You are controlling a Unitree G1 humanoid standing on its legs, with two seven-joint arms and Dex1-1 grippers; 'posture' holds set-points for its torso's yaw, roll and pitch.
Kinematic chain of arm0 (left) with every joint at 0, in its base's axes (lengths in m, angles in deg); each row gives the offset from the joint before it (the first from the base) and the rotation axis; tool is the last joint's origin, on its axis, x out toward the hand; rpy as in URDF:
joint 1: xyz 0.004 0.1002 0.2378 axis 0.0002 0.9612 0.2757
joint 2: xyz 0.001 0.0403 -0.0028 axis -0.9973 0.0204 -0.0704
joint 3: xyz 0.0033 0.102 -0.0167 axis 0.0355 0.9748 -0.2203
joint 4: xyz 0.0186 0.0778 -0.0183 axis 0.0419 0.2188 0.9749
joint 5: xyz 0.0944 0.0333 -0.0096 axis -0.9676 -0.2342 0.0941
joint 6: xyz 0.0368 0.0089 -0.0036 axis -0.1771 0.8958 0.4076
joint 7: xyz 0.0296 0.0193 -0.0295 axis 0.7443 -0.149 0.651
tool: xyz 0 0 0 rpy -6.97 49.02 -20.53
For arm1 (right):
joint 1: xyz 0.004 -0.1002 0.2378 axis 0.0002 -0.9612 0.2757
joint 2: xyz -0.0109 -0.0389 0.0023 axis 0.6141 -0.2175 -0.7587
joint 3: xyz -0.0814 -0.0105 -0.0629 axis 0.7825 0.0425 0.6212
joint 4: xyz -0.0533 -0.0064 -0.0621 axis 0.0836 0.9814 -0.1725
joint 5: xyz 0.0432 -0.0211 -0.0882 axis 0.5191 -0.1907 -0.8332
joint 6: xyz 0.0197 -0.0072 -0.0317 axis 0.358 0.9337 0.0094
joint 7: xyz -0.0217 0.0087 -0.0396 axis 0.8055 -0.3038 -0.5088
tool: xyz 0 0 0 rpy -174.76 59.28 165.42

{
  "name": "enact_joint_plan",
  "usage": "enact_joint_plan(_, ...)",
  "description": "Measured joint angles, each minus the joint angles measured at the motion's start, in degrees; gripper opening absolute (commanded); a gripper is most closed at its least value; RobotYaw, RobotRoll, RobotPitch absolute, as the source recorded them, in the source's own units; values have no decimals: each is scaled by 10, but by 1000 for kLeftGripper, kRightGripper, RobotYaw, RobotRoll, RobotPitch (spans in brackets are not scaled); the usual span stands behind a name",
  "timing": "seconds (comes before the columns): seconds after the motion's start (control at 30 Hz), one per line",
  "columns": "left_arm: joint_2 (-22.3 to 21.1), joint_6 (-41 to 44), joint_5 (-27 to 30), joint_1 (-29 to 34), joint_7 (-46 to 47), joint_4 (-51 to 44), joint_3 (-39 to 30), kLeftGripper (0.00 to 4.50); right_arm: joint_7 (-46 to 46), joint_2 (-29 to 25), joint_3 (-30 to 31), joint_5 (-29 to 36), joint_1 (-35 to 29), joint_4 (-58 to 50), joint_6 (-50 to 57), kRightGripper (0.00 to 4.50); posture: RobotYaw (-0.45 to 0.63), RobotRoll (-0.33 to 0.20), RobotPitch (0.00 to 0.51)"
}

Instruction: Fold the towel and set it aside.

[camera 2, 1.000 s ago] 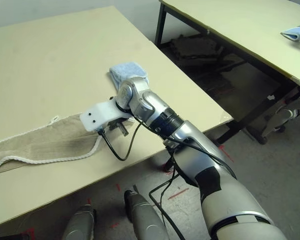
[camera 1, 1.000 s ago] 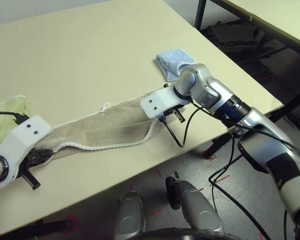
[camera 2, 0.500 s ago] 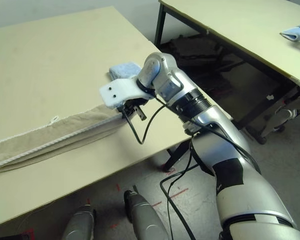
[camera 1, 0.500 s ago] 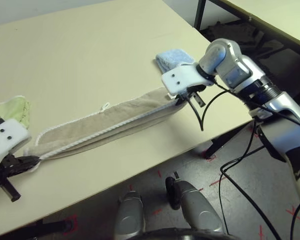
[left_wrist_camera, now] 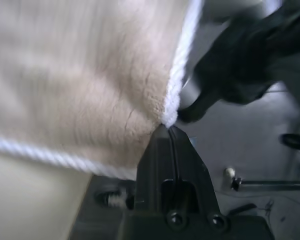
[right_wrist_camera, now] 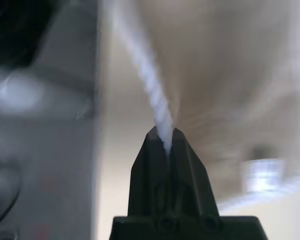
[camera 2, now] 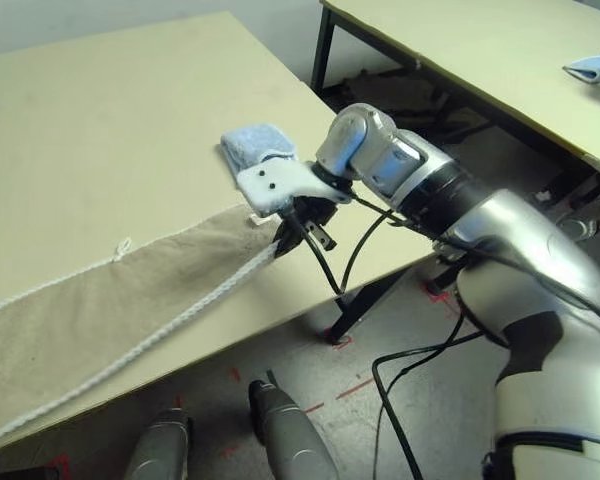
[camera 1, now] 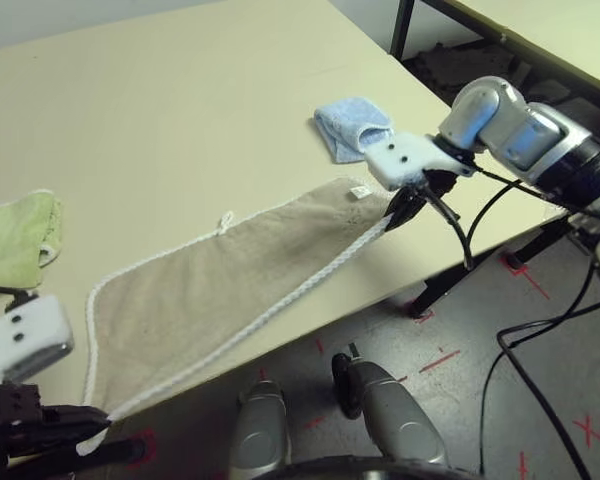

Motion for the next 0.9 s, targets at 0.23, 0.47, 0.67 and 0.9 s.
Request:
enact_joint_plan(0.23, -108, -177, -83, -257, 129, 370, 224, 0, -277, 146, -182, -115, 76, 279, -88, 38, -27, 0, 201)
enact_joint_plan(0.47, -161, -378, -186, -679, 247, 659, 476, 0, -528, 185, -292, -198, 120, 310, -155, 38, -18, 0, 196)
enact_joint_plan(0.67, -126, -480, -289, -953, 304, 797, 600, 0, -595, 183, -373, -233, 155, 308, -193, 38, -14, 0, 202)
enact_joint_plan(0.9, -130, -556, -347, -997, 326, 831, 635, 0, -565, 185, -416, -265, 139, 306, -235, 38, -15, 0, 214)
